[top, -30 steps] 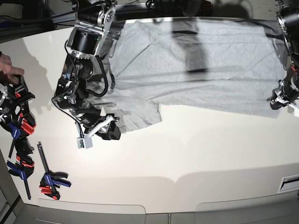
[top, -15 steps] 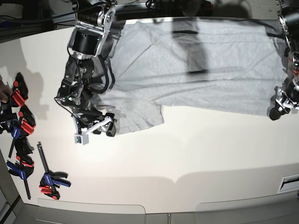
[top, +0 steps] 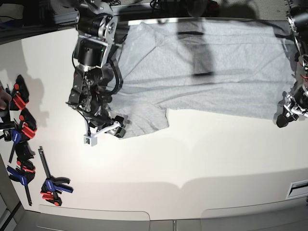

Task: Fold the T-shirt properly

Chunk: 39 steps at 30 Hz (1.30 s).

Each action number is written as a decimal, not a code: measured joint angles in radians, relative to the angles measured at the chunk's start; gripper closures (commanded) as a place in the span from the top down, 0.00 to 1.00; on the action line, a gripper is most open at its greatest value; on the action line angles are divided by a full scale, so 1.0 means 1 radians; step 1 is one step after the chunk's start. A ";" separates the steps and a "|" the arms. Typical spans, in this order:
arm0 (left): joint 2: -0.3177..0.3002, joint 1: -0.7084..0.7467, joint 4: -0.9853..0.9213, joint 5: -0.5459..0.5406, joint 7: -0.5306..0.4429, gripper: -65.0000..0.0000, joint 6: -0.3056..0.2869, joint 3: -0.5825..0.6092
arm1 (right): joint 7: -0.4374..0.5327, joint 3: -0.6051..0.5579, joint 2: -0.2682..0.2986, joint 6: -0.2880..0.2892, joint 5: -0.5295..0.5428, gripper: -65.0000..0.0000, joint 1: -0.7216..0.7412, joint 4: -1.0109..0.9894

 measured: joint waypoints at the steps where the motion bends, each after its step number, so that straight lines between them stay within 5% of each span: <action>1: 0.000 0.000 0.000 0.000 0.000 0.35 0.000 0.000 | -0.026 0.000 0.000 0.001 -0.013 0.22 0.007 -0.001; 3: -0.001 0.000 0.000 0.000 0.000 0.35 0.000 0.000 | -0.061 0.000 -0.001 0.038 -0.013 0.00 0.016 -0.006; 12: 0.000 0.000 0.000 0.003 0.000 0.35 0.000 0.000 | -0.171 -0.001 -0.008 0.297 0.206 0.00 0.051 0.033; 22: -0.001 0.003 0.003 0.005 0.003 0.35 0.000 0.000 | -0.478 0.000 -0.101 0.303 0.531 0.00 -0.244 0.577; 30: 0.000 0.003 0.003 0.005 0.003 0.35 0.000 0.000 | -0.502 -0.002 -0.156 0.305 0.674 0.00 -0.590 0.793; 39: 0.000 0.003 0.003 0.003 0.003 0.35 0.000 0.000 | -0.506 -0.002 -0.145 0.305 0.670 0.00 -0.709 0.797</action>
